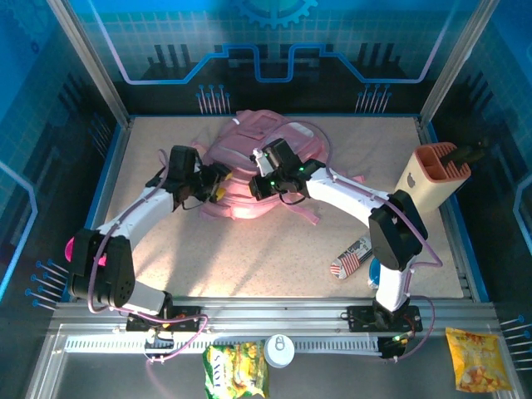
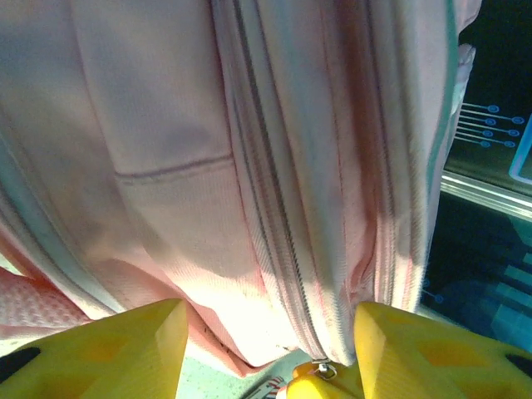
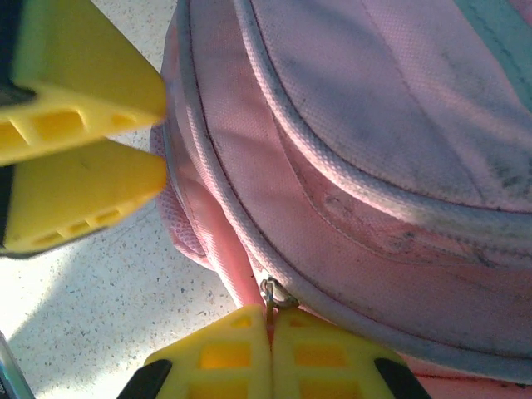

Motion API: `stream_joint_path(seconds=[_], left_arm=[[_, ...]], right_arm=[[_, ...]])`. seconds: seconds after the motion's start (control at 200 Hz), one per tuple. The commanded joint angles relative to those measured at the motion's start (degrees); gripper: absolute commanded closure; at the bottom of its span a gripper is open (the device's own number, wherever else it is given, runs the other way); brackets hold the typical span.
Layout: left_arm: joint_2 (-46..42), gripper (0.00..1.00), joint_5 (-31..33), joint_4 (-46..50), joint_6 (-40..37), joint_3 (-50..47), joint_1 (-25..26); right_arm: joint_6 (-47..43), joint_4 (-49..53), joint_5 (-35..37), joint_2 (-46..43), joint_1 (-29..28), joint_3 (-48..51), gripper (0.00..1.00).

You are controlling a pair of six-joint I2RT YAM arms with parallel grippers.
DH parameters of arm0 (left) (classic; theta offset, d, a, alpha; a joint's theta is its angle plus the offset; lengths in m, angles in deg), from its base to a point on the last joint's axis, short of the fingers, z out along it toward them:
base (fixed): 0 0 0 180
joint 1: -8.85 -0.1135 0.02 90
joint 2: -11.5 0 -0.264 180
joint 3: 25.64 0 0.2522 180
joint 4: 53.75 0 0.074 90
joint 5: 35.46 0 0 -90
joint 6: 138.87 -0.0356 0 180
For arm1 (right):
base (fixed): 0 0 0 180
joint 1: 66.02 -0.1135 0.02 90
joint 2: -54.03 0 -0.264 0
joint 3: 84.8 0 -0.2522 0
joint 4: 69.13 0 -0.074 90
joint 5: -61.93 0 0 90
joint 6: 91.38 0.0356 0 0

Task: Pack the student bag

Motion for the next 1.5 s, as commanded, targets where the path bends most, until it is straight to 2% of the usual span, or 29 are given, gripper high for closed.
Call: stream_joint_path(seconds=[0.0,0.215,0.37,0.53,0.76,0.94,1.196,1.496], left_arm=[[1.5,0.46,-1.3,-4.7,3.6,-0.3,0.5],[5.0,0.50,-1.8,-5.4,3.3,2.1,1.1],[6.2,0.66,-1.6,-4.9,2.4,3.1,1.3],[6.4,0.84,-0.6,-2.4,-0.7,4.7,1.1],[6.4,0.99,-0.5,-0.1,-3.9,4.8,0.3],[5.9,1.00,-0.8,0.7,-4.9,4.4,-0.2],[5.1,1.00,-1.8,1.0,-5.0,3.1,-0.2],[4.6,1.00,-3.0,0.3,-5.4,1.7,0.8]], right_arm=[[0.2,-2.0,-3.1,-0.1,-1.0,-2.2,1.00],[0.0,-1.9,-3.1,-0.6,-1.1,-1.6,1.00],[-1.1,-1.0,-1.3,-1.3,-1.1,-0.8,1.00],[-4.4,1.1,5.5,-3.1,-0.7,2.6,1.00],[-6.7,2.8,11.2,-6.6,2.4,8.6,1.00],[-6.9,4.0,13.5,-6.9,6.8,9.5,1.00],[-5.8,7.8,15.7,-1.6,13.2,3.5,1.00],[-2.0,10.9,16.1,4.2,19.6,-4.1,0.88]])
